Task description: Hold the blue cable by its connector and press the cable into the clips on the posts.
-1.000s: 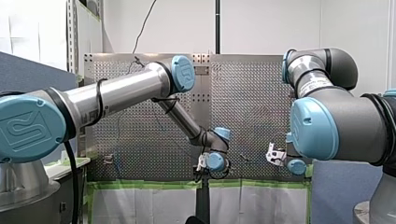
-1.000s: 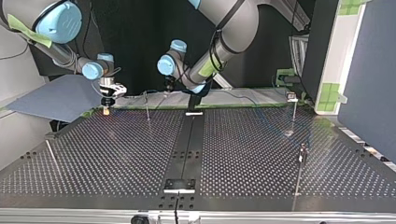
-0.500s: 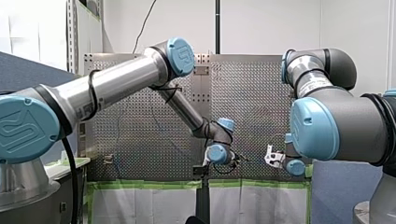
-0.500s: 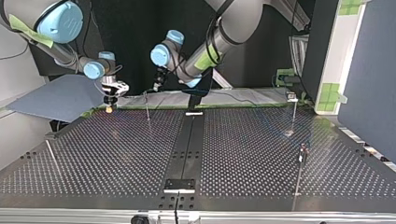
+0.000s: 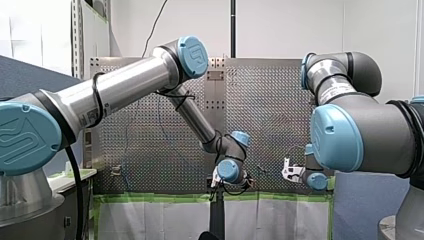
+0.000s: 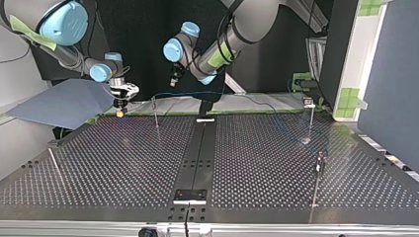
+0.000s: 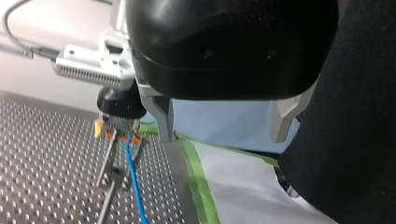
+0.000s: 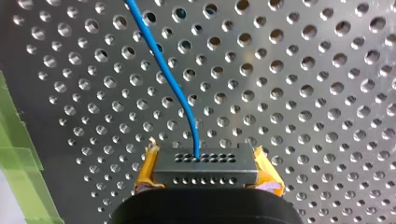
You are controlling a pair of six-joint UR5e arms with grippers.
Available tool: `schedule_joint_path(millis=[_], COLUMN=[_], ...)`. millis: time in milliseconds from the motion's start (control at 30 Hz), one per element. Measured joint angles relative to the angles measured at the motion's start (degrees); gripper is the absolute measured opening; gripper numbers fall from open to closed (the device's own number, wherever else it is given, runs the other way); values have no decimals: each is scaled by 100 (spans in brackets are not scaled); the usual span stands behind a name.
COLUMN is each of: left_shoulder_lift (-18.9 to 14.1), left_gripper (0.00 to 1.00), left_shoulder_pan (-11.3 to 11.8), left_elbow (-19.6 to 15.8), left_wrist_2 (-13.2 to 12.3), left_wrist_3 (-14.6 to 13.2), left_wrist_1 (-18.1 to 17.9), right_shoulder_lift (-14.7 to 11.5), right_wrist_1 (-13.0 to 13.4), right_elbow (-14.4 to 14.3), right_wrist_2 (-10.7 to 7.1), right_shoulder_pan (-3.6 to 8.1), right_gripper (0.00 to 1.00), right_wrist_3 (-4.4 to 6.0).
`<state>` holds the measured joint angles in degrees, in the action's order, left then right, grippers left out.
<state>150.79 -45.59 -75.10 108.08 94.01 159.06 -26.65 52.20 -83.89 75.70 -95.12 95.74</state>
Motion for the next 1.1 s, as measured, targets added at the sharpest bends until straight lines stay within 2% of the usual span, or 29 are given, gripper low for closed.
schedule_joint_path(millis=[200,600,800,1100], left_shoulder_lift=[1,3,4,30], left_gripper=[100,100,100,100], left_shoulder_pan=[-48,-227,-204,-147], left_elbow=[125,434,452,535], left_wrist_2=[103,137,176,71], left_wrist_3=[56,255,297,452], left_wrist_1=[87,-493,-741,-776], right_shoulder_lift=[2,4,5,7], right_wrist_1=[-24,-25,-10,11], right_elbow=[-33,-45,-44,-45], right_wrist_2=[-44,-51,-47,-52], right_shoulder_pan=[-6,-18,-19,-20], right_gripper=[0,0,0,0], right_wrist_3=[-22,-17,-4,48])
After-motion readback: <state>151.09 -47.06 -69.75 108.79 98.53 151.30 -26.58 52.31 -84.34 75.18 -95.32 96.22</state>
